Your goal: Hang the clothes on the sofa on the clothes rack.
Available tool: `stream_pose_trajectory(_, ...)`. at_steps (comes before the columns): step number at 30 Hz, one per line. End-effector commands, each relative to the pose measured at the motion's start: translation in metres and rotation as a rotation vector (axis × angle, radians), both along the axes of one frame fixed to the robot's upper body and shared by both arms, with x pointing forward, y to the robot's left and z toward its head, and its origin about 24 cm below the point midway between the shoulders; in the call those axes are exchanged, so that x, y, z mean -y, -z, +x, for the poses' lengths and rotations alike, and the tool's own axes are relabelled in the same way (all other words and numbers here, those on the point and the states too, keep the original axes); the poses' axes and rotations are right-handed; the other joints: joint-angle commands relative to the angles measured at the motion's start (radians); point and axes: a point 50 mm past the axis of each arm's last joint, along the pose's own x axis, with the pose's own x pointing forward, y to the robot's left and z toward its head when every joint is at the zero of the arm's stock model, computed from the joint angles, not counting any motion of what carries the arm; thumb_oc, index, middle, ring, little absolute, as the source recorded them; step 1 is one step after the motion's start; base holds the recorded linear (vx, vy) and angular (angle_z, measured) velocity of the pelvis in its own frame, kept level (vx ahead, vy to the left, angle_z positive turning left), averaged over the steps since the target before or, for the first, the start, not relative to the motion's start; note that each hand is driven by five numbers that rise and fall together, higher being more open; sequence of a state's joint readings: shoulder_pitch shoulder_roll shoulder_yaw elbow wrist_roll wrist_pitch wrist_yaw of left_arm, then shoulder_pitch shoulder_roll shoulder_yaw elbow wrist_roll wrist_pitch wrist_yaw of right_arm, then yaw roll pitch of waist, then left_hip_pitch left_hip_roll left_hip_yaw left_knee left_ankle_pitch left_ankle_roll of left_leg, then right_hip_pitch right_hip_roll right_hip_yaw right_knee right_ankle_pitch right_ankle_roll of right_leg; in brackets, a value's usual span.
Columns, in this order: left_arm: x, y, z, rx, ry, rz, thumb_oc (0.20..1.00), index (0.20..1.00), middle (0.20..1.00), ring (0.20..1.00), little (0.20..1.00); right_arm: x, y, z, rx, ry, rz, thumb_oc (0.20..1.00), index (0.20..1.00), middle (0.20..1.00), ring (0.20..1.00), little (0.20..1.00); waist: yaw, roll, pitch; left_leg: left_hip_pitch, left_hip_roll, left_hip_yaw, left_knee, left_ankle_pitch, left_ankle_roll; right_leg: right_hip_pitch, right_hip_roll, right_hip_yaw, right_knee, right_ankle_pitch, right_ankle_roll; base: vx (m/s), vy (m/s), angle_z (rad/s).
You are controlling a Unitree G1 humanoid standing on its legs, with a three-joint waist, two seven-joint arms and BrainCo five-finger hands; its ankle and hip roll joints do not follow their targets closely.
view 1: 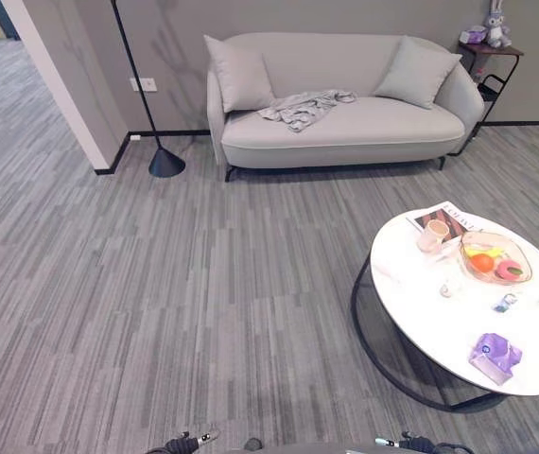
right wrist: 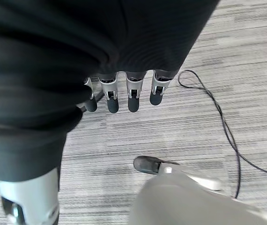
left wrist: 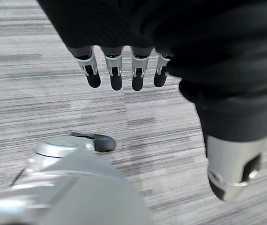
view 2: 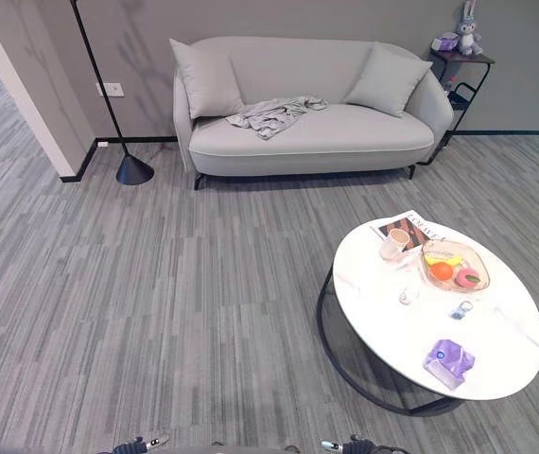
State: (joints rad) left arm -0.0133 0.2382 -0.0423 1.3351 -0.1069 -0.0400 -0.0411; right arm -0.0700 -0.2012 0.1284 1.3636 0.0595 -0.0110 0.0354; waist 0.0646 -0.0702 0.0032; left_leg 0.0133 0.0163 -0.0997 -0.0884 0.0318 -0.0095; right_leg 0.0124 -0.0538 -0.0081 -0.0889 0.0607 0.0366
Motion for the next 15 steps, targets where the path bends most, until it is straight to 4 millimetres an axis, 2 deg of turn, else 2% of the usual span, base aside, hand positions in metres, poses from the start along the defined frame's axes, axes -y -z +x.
stream_pose_trajectory(1, 0.01, -0.001, 0.019, 0.024, 0.06, -0.009, 1.0, 1.0, 1.0, 1.0, 1.0, 0.016, -0.005, 0.005, 0.018, 0.016, -0.044, 1.0, 1.0, 1.0, 1.0, 1.0, 0.021, 0.042, 0.003, 0.002, -0.019, 0.095, 0.001, -0.05, -0.01, 0.007, -0.006, 0.003, 0.002, 0.021, -0.009, 0.01, -0.031, 0.0)
stream_pose_trajectory(15, 0.013, -0.001, 0.02, 0.028, 0.06, -0.012, 1.0, 1.0, 1.0, 1.0, 1.0, 0.022, -0.004, -0.006, 0.008, 0.087, -0.049, 1.0, 1.0, 1.0, 1.0, 1.0, -0.006, 0.059, -0.011, 0.02, 0.01, 0.118, 0.001, -0.038, -0.018, 0.016, 0.004, -0.016, 0.002, 0.017, -0.007, 0.02, -0.047, 0.0)
